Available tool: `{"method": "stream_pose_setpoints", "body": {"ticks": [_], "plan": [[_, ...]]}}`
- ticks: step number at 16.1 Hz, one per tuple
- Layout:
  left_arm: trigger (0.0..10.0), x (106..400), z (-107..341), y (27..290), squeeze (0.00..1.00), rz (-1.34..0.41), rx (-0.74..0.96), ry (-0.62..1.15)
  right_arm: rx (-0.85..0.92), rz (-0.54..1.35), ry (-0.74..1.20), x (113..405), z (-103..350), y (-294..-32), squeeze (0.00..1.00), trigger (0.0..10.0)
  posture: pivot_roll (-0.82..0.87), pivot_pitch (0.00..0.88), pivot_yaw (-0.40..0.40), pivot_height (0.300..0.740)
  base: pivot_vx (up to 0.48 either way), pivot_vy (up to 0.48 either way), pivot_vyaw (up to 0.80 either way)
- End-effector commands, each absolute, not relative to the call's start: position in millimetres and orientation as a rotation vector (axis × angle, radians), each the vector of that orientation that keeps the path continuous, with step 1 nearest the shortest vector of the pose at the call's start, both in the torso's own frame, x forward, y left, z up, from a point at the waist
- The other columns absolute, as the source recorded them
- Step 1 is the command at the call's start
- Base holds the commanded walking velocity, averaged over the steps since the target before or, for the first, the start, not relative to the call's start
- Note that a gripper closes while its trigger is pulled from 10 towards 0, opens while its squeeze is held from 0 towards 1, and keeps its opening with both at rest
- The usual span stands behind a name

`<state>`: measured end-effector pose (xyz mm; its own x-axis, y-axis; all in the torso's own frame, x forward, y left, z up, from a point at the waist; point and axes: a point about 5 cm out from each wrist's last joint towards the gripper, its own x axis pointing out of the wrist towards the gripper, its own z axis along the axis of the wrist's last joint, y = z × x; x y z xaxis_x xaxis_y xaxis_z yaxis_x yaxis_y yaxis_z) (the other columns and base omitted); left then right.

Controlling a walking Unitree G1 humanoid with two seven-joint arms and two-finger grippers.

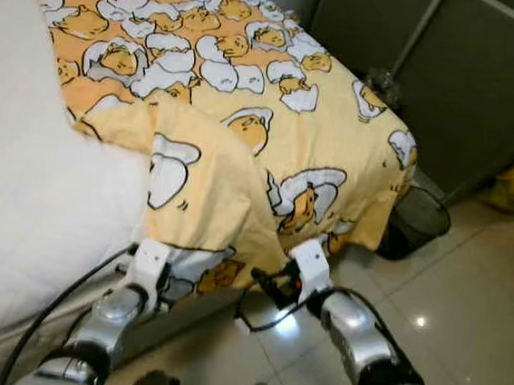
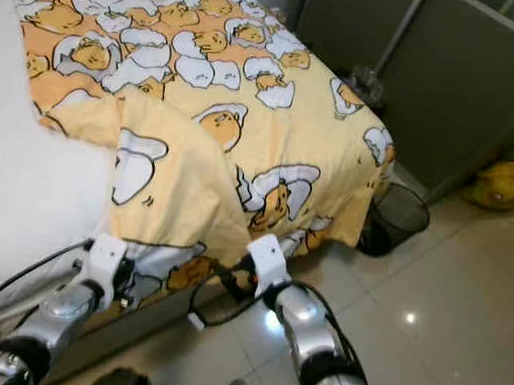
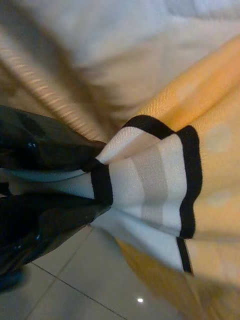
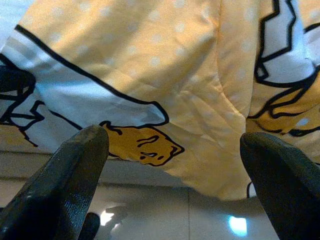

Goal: Clean up the room

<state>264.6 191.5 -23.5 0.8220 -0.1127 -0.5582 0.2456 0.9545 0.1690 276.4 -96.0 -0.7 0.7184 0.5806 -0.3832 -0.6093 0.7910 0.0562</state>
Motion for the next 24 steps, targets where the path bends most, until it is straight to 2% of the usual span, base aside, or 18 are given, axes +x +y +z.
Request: {"method": "stream_pose_setpoints", "body": {"ticks": [1,8,15,17,20,23,24], "plan": [[10.0,259.3,-28.8,182.1,0.0,-0.236,0.24,0.587,-0.096,0.656,0.41,277.1,-1.5,-101.4,0.0,10.0,0.09,0.0,-0.098,0.74,0.0,0.0,0.0],[10.0,259.8,-27.1,160.7,0.0,-0.293,0.177,0.53,-0.099,0.657,0.417,277.5,-1.9,-101.9,0.0,10.0,0.09,0.0,-0.099,0.74,0.0,0.0,0.0],[10.0,256.0,-28.7,150.2,0.0,-0.336,0.151,0.513,-0.087,0.691,0.435,273.2,-5.0,-103.4,0.0,10.0,0.08,0.0,-0.099,0.74,-0.295,0.0,0.0],[10.0,258.5,-25.2,141.1,0.0,-0.393,0.18,0.481,-0.123,0.723,0.46,268.1,-9.1,-112.7,0.0,10.0,0.07,0.0,-0.101,0.74,-0.249,0.0,0.0],[10.0,258.5,-26.3,137.5,0.0,-0.417,0.211,0.497,-0.117,0.709,0.464,268.6,-9.2,-115.2,0.0,10.0,0.07,0.0,-0.096,0.74,0.0,0.0,0.0],[10.0,247.4,-36.4,128.3,0.0,-0.547,0.306,0.561,-0.114,0.778,0.48,266.6,-9.3,-112.1,0.0,10.0,0.07,0.0,-0.096,0.74,0.0,0.0,0.0],[10.0,240.0,-41.9,118.5,0.0,-0.652,0.337,0.605,-0.112,0.798,0.492,265.9,-9.7,-111.2,0.0,10.0,0.07,0.0,-0.097,0.74,0.0,0.0,0.0]]}}
